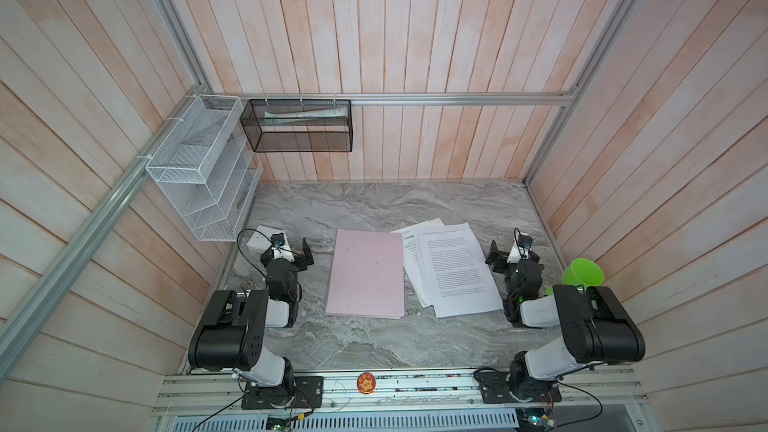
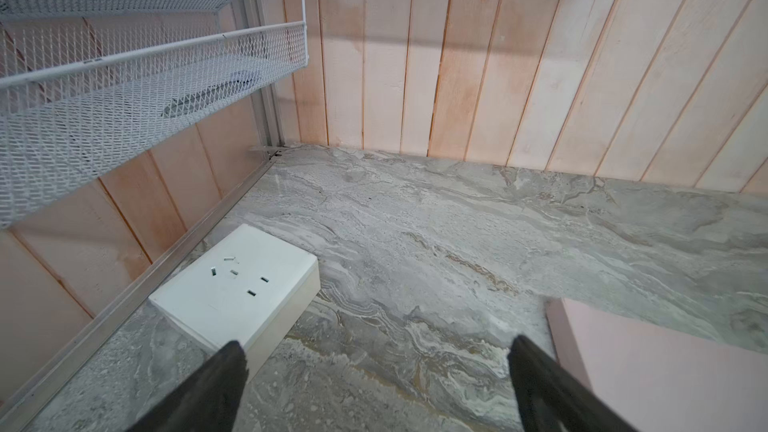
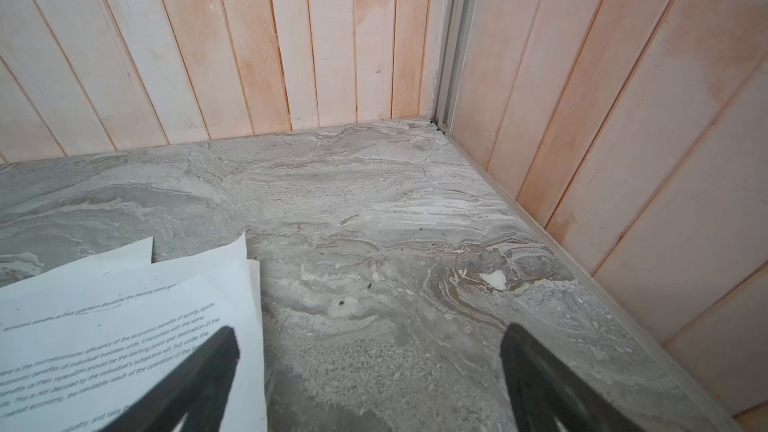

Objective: Put the files into the folder

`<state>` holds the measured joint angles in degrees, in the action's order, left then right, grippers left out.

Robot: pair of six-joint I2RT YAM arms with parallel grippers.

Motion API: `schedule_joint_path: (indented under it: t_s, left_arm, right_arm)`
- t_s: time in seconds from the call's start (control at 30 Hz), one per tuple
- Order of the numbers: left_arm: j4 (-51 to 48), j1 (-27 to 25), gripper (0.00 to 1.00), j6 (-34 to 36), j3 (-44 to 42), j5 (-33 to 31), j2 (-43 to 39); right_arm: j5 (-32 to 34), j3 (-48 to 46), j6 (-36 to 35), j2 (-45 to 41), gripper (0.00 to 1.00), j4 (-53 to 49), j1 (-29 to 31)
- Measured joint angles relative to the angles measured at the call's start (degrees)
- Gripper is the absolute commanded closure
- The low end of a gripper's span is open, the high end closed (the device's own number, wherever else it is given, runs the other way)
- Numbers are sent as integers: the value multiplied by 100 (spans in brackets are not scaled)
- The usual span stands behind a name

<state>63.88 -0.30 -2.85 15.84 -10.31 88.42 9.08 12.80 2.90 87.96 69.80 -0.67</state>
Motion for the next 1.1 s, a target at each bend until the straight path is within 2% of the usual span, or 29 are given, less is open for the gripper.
schedule_joint_path:
  t_s: [1.1]
  left_arm:
    - [2, 39, 0, -17, 0, 136, 0]
  right_arm:
    - [0, 2, 0, 0, 2, 0, 0]
